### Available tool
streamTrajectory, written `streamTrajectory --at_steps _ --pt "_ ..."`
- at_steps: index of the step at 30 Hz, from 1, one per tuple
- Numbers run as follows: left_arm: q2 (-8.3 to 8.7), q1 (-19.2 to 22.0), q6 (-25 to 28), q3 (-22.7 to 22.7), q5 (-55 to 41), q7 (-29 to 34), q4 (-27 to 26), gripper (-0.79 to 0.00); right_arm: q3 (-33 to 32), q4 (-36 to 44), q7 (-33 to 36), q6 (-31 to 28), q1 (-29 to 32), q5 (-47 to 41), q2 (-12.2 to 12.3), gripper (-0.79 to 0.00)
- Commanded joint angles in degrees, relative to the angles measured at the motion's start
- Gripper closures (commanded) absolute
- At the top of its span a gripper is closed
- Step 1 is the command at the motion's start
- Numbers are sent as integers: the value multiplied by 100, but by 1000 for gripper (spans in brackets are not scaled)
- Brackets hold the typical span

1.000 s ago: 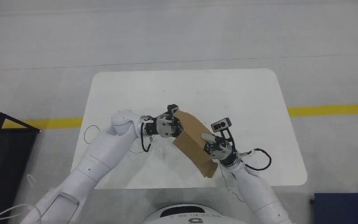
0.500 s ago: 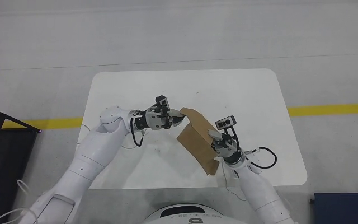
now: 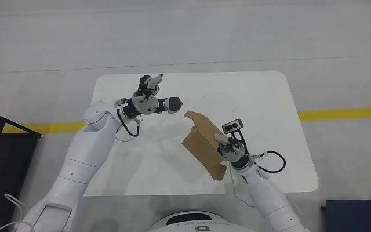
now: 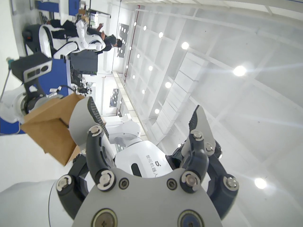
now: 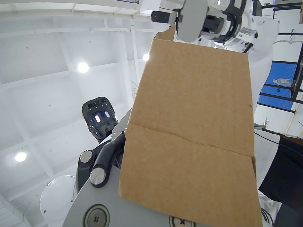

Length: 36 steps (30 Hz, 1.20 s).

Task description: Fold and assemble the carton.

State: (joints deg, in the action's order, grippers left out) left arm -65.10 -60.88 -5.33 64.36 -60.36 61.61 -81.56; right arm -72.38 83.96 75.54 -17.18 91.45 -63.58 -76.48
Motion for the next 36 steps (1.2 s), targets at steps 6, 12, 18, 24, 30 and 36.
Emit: streamTrajectory --at_steps 6,12,18,24,30,36 --pt "-252 461 85 -776 -74 -101 226 -736 38 -23 -31 -4 1 28 1 0" --pt "-313 611 43 -1054 345 336 537 -776 -5 -43 -20 -42 48 -34 10 0" --pt "-268 542 -32 -973 645 631 609 -785 -28 -56 10 -26 62 -81 18 0" --pt "-263 409 -53 -898 621 613 465 -785 20 -66 26 13 10 -64 16 0" --pt "-271 301 -28 -878 644 576 374 -782 47 -36 28 15 13 -49 17 0" --pt "-278 230 -53 -866 651 626 339 -767 56 29 3 0 63 -16 24 0"
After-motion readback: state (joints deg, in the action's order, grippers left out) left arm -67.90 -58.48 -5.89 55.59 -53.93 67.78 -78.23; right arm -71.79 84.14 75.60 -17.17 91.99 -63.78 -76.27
